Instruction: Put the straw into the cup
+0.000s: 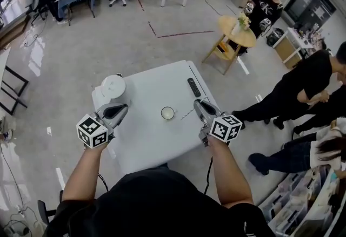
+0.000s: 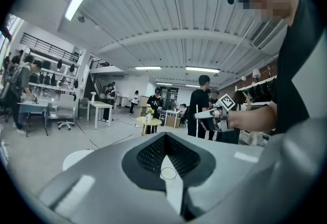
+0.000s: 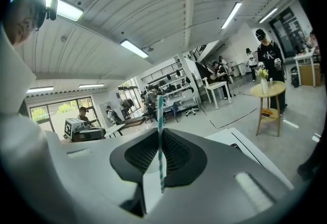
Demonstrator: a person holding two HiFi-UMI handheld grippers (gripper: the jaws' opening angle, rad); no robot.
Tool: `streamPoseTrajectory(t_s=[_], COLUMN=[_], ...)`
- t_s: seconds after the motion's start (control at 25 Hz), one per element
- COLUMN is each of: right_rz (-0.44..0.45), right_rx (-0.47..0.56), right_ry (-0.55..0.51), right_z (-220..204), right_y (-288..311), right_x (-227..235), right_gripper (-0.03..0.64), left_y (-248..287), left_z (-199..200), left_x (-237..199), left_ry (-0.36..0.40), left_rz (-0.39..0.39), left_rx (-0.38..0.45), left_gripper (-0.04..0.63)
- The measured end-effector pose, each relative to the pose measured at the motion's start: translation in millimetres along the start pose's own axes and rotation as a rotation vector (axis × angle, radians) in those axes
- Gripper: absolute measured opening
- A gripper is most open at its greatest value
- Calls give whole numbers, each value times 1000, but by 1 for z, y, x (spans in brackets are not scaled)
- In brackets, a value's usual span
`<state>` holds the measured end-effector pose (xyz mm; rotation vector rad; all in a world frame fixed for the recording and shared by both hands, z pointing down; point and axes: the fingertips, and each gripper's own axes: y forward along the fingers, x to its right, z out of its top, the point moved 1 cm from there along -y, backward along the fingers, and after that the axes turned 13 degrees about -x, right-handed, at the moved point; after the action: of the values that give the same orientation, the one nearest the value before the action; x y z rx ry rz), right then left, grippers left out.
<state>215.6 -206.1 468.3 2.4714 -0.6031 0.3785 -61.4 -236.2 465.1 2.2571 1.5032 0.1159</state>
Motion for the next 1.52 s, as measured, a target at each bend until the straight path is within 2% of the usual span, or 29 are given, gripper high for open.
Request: streamPoseTrajectory(t_s=[0.68,1.52], right_rz=[34,61], right_rx=[-31,-113], right_ry=[-12,26], right_z=[-1,-31], right_y=[27,90], right_x=[15,50], right_gripper=[54,54], left_y=[10,38], left_z=[-14,-46], left_x=[-13,-23], left_ry=[-35,-48], left_rz=[40,28], left_rx=[-17,-119], left_gripper=[0,0])
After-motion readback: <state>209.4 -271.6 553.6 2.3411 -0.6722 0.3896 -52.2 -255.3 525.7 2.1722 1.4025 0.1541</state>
